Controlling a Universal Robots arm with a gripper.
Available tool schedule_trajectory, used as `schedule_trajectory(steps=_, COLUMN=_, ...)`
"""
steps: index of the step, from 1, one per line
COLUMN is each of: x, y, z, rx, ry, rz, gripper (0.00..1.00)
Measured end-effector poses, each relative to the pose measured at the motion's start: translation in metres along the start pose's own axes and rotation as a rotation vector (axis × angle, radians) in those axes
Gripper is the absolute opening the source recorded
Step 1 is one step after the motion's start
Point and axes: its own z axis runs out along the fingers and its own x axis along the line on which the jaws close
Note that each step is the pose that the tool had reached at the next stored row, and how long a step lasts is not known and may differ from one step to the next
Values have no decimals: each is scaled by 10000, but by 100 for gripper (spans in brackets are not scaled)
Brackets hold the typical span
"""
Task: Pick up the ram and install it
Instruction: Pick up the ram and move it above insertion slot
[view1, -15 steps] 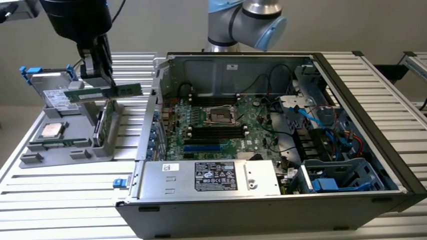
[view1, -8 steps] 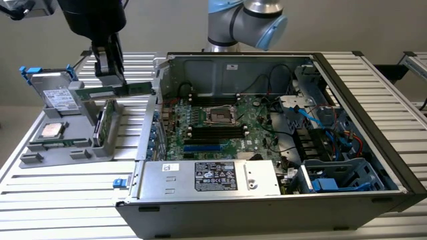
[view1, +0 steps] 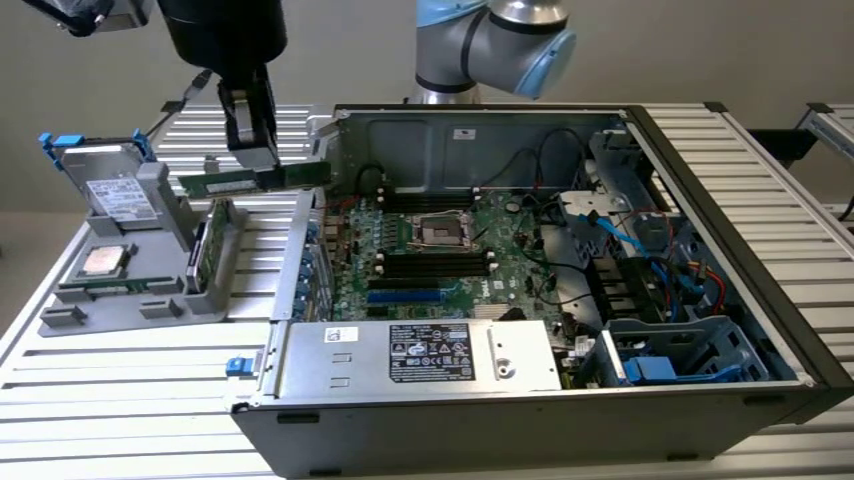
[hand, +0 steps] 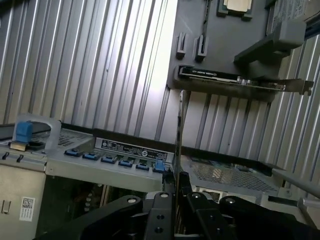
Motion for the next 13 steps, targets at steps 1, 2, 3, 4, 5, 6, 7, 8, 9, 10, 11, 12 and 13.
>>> schedule_trajectory(steps=1, x=9, y=-44, z=-4, rx=0, ry=-2, rz=1, gripper=15)
schedule_trajectory(steps=2, x=17, y=-86, z=-8, rx=0, ry=-4, rz=2, gripper=15)
schedule_trajectory(steps=3, x=27, y=-133, z=-10, rx=0, ry=-5, rz=1, gripper=15)
schedule_trajectory(steps=4, x=35, y=-174, z=-12, rx=1, ry=-6, rz=0, gripper=15)
schedule_trajectory(steps=5, x=44, y=-220, z=-14, rx=1, ry=-6, rz=1, gripper=15)
schedule_trajectory(steps=6, x=53, y=-265, z=-16, rx=1, ry=-7, rz=1, gripper=15)
schedule_trajectory(steps=7, x=62, y=-309, z=-18, rx=0, ry=-6, rz=1, gripper=15)
schedule_trajectory(steps=8, x=72, y=-354, z=-20, rx=1, ry=-6, rz=0, gripper=15)
schedule_trajectory(steps=9, x=81, y=-400, z=-22, rx=0, ry=-6, rz=1, gripper=15)
schedule_trajectory(steps=10, x=90, y=-445, z=-24, rx=1, ry=-6, rz=2, gripper=15)
schedule_trajectory(steps=11, x=98, y=-486, z=-25, rx=1, ry=-6, rz=2, gripper=15)
schedule_trajectory(steps=12, x=108, y=-532, z=-27, rx=0, ry=-6, rz=0, gripper=15)
schedule_trajectory(steps=13, x=117, y=-576, z=-27, rx=1, ry=-7, rz=1, gripper=15)
